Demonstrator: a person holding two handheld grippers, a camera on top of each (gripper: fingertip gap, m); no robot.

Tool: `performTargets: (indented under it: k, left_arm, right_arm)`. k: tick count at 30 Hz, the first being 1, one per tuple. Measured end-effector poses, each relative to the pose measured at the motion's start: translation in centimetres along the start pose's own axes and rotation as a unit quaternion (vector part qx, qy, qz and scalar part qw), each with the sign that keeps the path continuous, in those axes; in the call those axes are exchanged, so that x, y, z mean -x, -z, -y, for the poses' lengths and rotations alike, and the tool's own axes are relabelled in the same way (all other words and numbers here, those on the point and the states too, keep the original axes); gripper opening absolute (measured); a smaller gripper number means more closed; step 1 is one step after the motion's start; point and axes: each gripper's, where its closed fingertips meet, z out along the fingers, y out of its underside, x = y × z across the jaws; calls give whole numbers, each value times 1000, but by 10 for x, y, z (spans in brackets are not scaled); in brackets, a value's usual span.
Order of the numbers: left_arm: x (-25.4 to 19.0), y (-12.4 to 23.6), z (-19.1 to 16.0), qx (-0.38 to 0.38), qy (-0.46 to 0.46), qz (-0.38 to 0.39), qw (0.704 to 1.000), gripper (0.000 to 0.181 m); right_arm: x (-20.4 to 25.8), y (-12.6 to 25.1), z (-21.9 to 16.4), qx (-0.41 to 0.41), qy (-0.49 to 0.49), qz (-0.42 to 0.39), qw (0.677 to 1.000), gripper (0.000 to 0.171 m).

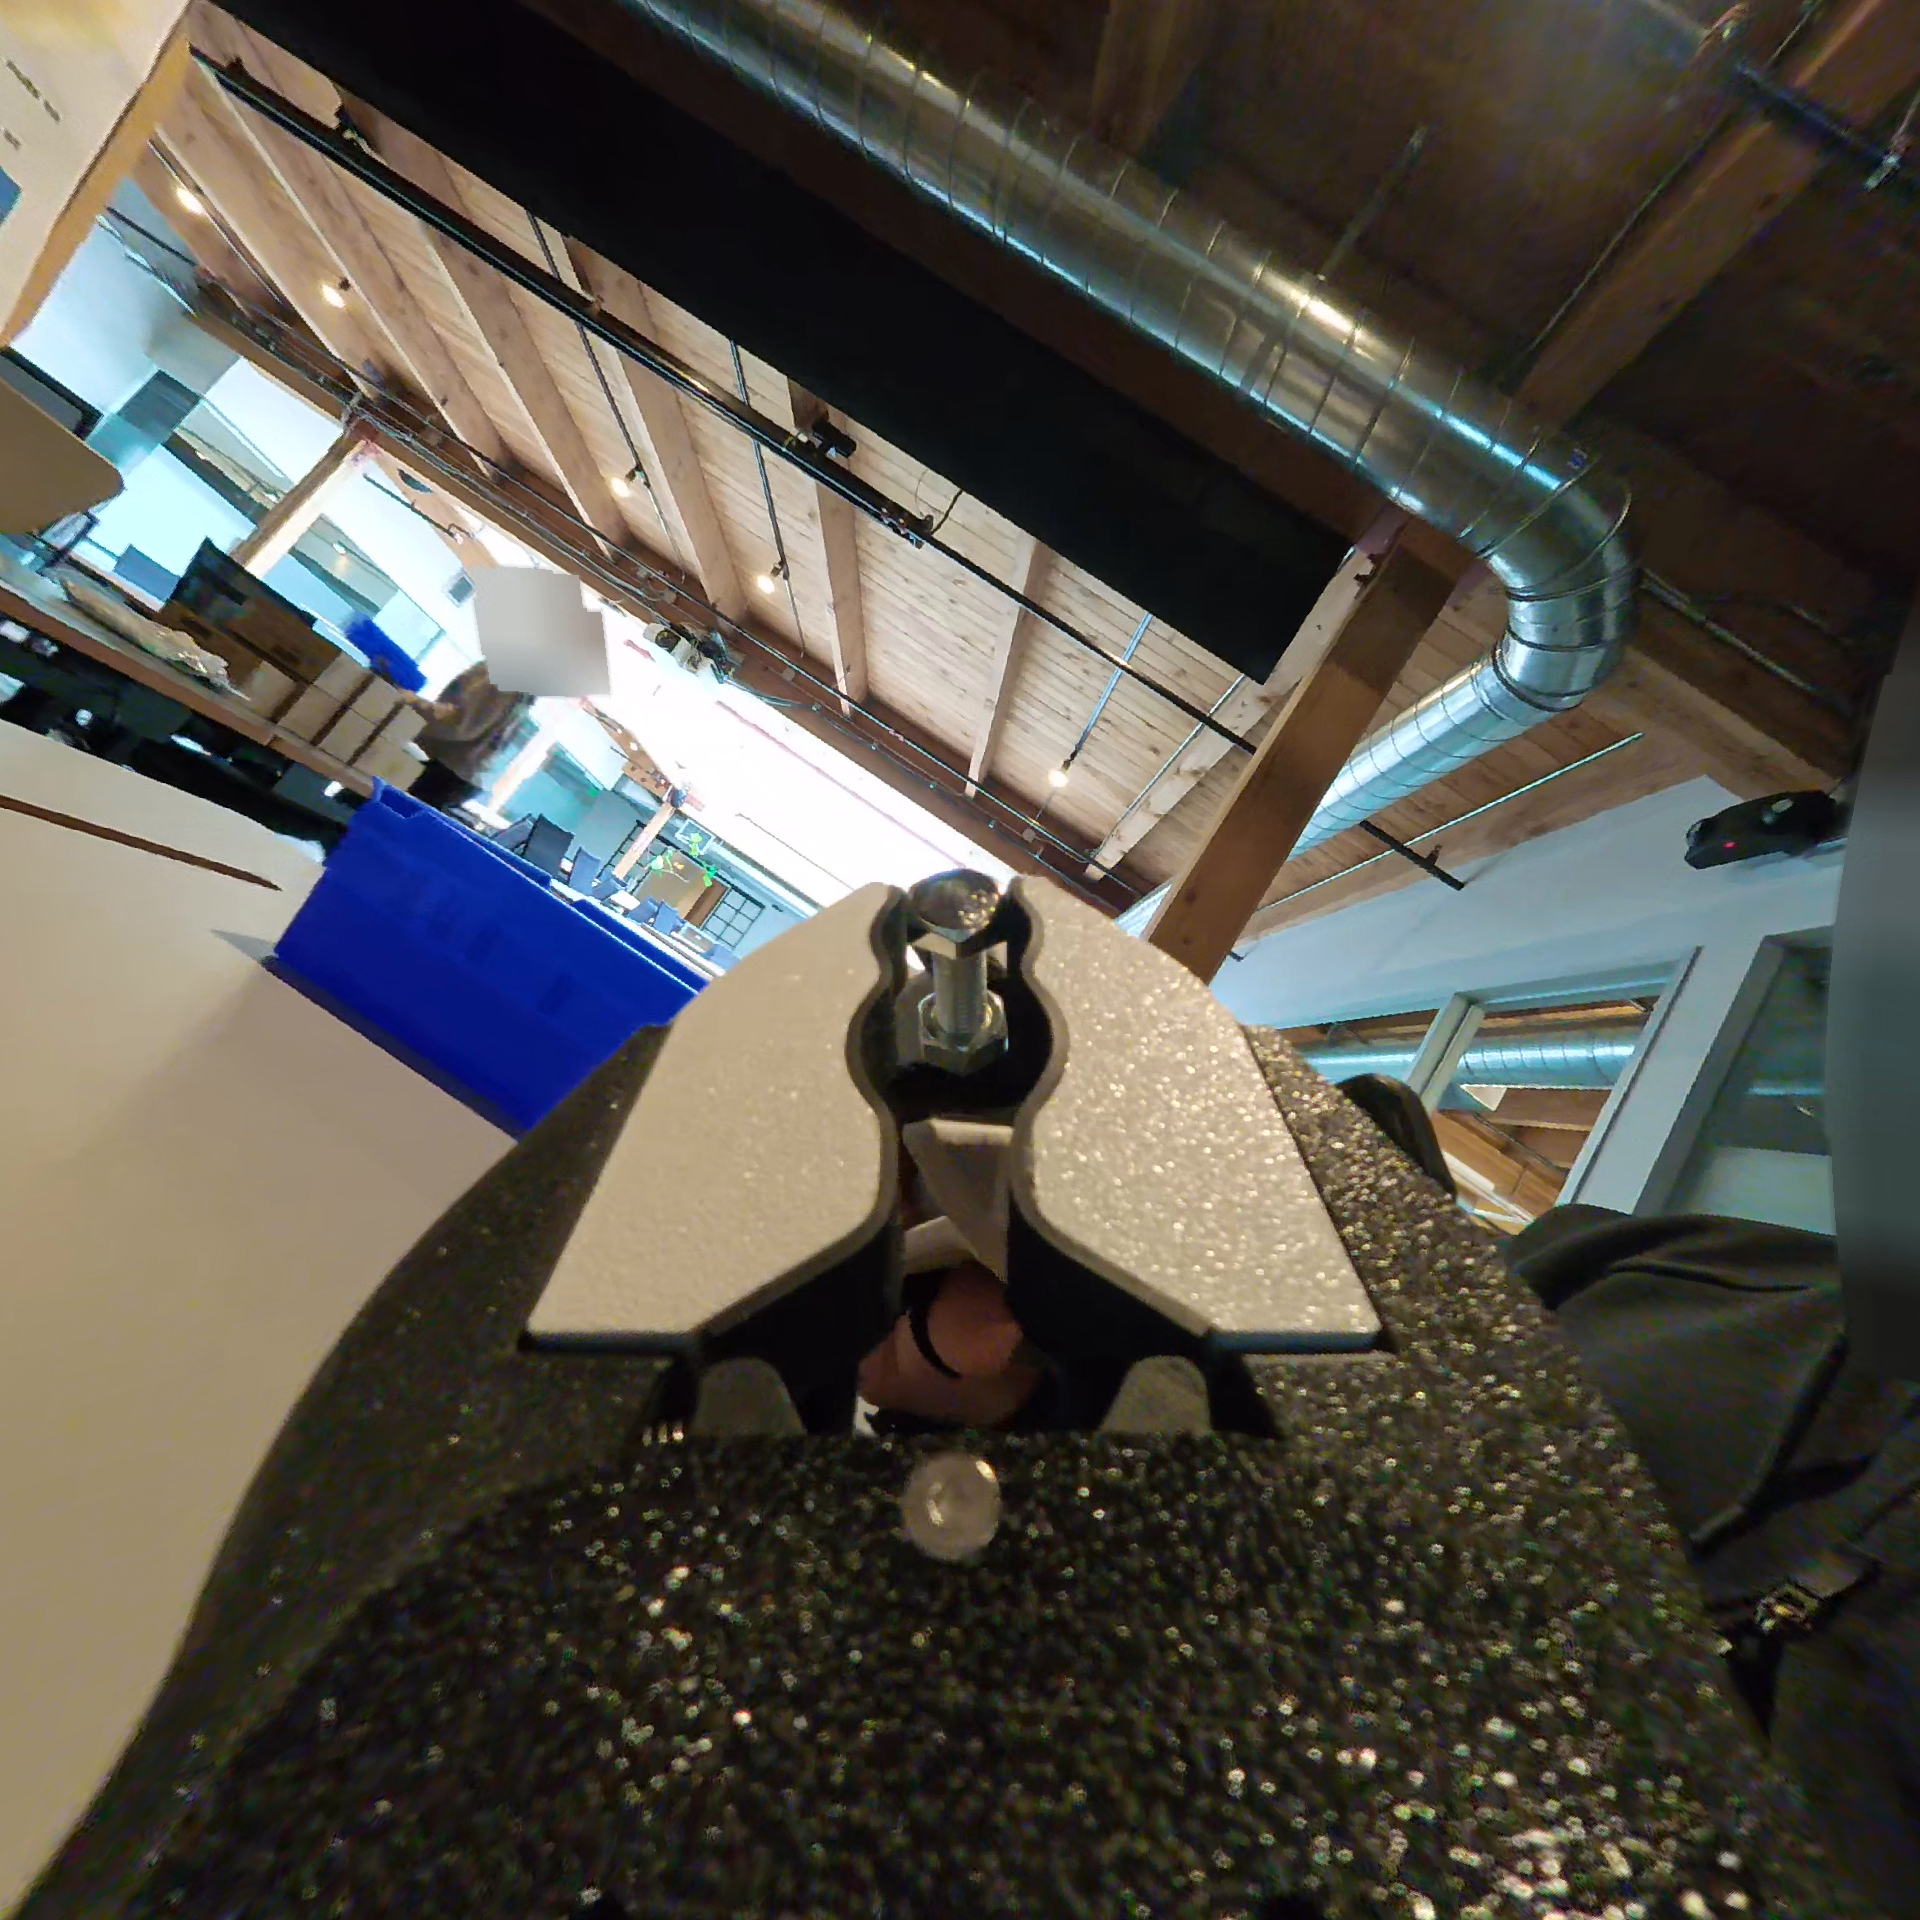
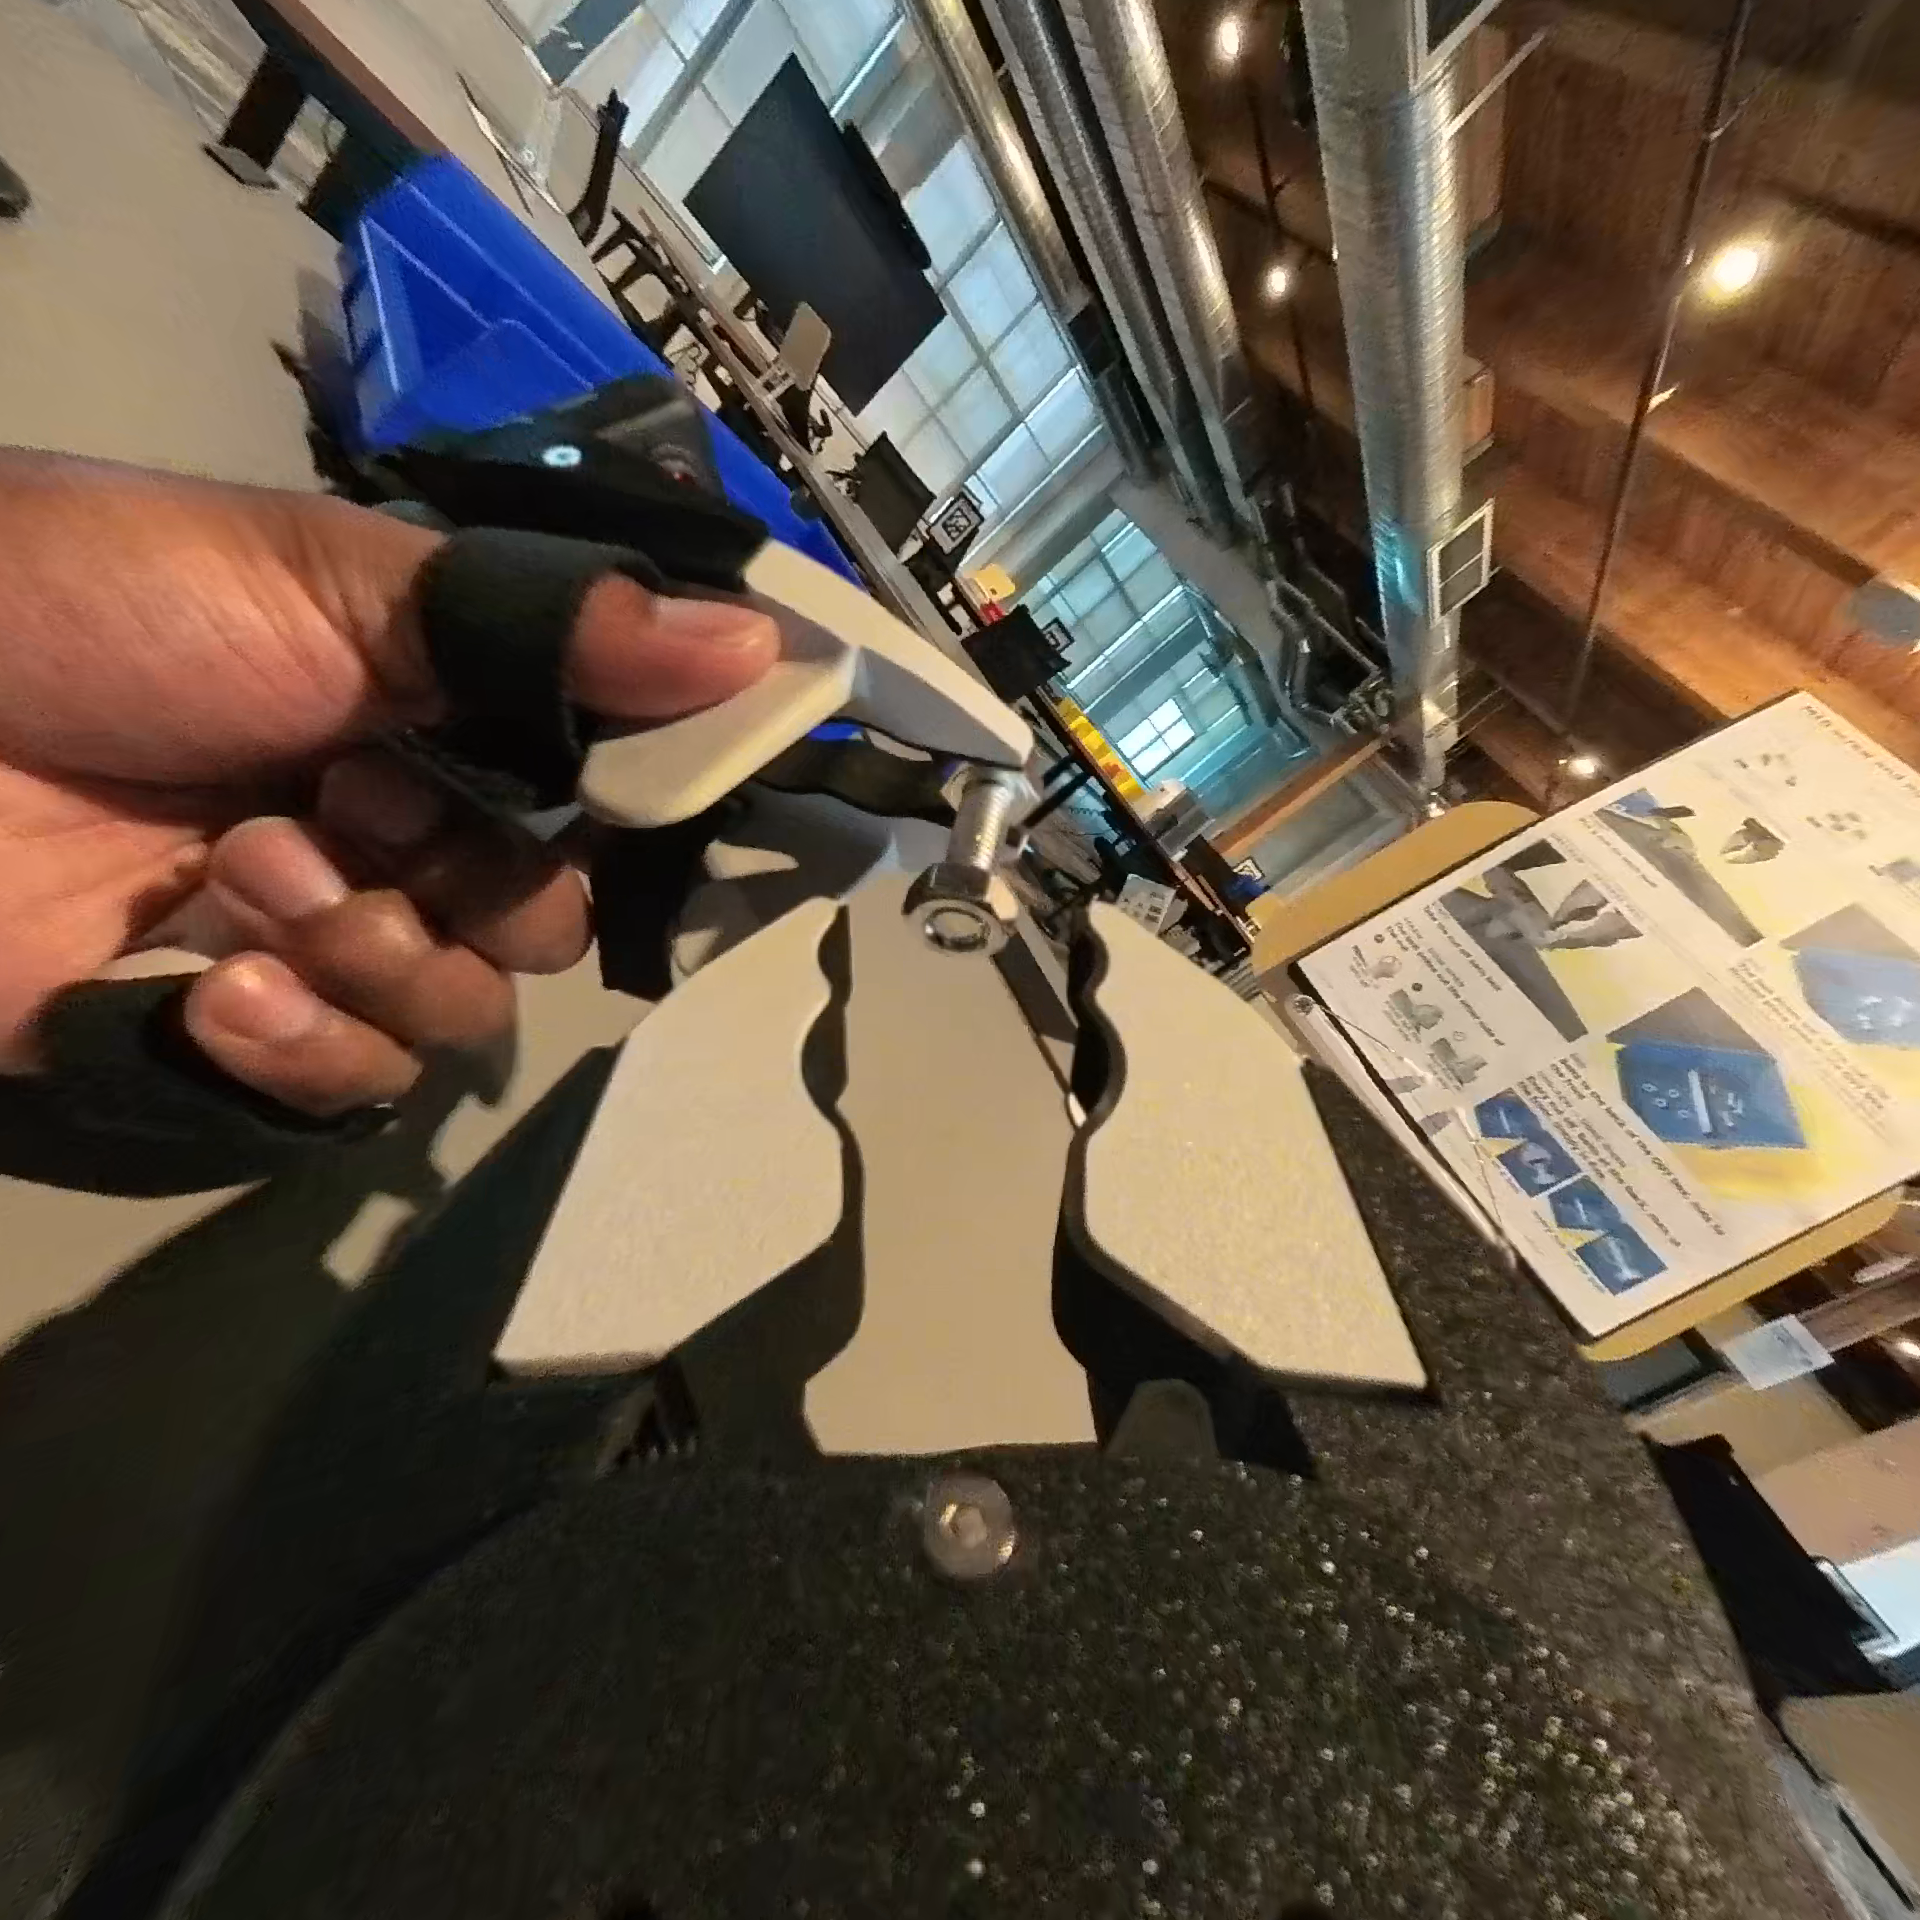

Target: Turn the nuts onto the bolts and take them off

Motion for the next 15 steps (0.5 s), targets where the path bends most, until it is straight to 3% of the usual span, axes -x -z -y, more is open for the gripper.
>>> performTargets:
  k: [6,10,13,15]
  left_arm:
    - [-2,-4,-5,4,12,-11,1000,16]
    - [-3,-4,-6,16,-7,-4,1000,17]
    - [-3,-4,-7,21,-16,-1,1000,16]
    - [-5,-5,-6,21,-22,-6,1000,16]
  right_arm:
    - [-4,4,2,-12,-6,2,1000,20]
    - [-1,4,2,-34,-133,73,988,20]
    - [2,6,5,-61,-299,159,939,20]
    - [3,7,9,-85,-420,223,876,20]
